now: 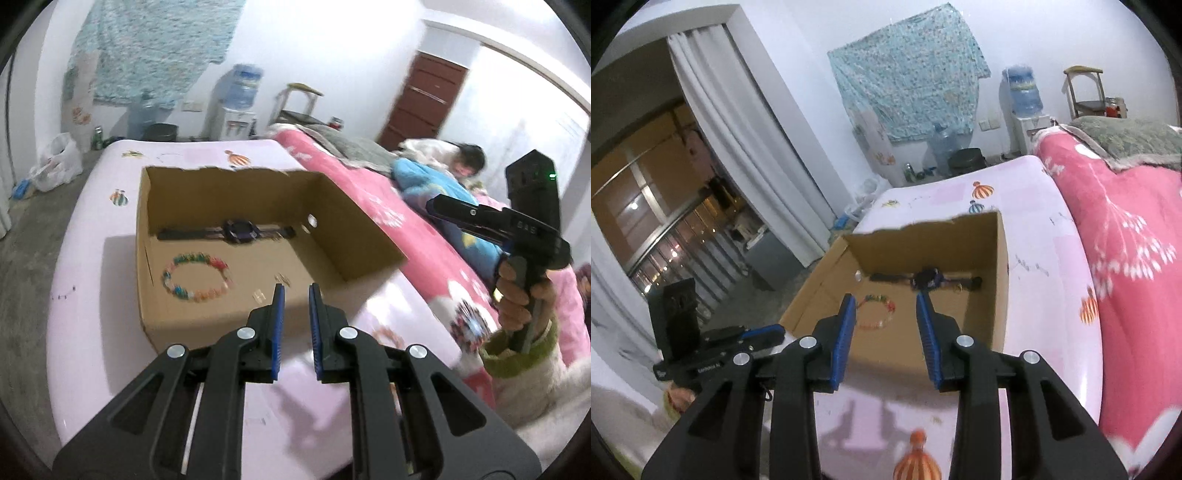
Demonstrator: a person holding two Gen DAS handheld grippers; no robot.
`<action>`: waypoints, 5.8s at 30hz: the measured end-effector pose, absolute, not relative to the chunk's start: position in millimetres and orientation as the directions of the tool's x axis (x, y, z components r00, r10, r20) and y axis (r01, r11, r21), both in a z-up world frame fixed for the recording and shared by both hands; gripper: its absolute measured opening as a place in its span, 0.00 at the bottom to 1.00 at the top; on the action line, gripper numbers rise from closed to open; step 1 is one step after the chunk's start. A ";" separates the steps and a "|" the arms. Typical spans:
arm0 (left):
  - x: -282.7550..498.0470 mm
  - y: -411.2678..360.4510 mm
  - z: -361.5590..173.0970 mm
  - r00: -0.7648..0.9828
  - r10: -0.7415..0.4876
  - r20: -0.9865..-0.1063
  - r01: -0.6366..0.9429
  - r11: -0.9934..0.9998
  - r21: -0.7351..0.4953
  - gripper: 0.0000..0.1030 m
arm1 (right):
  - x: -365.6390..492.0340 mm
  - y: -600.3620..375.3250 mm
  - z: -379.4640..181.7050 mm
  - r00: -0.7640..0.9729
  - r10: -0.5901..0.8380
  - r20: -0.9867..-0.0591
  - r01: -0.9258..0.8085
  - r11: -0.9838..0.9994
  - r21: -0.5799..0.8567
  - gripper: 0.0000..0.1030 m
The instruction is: Organize jewelry
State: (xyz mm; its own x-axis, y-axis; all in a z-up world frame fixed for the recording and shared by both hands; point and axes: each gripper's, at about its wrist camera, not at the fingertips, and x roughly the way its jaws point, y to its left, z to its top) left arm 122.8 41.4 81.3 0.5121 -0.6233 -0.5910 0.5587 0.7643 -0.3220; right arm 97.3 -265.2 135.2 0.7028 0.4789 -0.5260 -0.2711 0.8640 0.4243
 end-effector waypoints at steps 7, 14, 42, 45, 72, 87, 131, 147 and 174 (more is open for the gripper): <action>90.3 30.2 38.9 0.461 -0.574 -0.676 0.566 0.777 -0.274 0.19 | 57.0 -268.3 78.6 0.657 0.447 -0.608 -0.168 0.872 0.459 0.33; 92.1 -6.7 -13.0 0.514 -0.413 -0.752 0.537 0.838 -0.093 0.19 | 63.2 -254.7 22.1 0.579 0.437 -0.688 -0.080 0.870 0.486 0.33; 134.5 -70.5 -48.6 0.472 -0.473 -0.744 0.677 0.735 -0.038 0.19 | 87.0 -242.9 -8.3 0.578 0.360 -0.732 -0.071 0.916 0.394 0.28; 132.5 -74.3 -49.7 0.489 -0.460 -0.741 0.677 0.736 -0.010 0.14 | 87.4 -240.6 -7.3 0.583 0.363 -0.727 -0.071 0.914 0.399 0.28; 109.1 24.5 -46.5 0.568 -0.332 -0.753 0.473 0.881 -0.031 0.02 | 108.6 -197.7 -22.4 0.529 0.268 -0.805 -0.171 0.963 0.208 0.28; 109.7 29.0 -49.2 0.575 -0.341 -0.744 0.469 0.882 -0.041 0.02 | 105.2 -173.1 -24.4 0.556 0.154 -0.817 -0.236 0.972 0.023 0.25; 105.0 23.6 -47.3 0.591 -0.329 -0.737 0.464 0.886 -0.024 0.02 | 107.2 -165.4 -20.6 0.556 0.244 -0.795 -0.245 0.962 0.124 0.32; 102.7 21.1 -46.9 0.594 -0.333 -0.733 0.460 0.887 -0.030 0.02 | 106.3 -154.6 -27.0 0.574 0.199 -0.794 -0.218 0.972 0.086 0.05; 91.8 16.1 -40.7 0.616 -0.332 -0.714 0.462 0.887 -0.015 0.01 | 95.0 -171.4 -10.2 0.570 0.266 -0.778 -0.241 0.959 0.151 0.29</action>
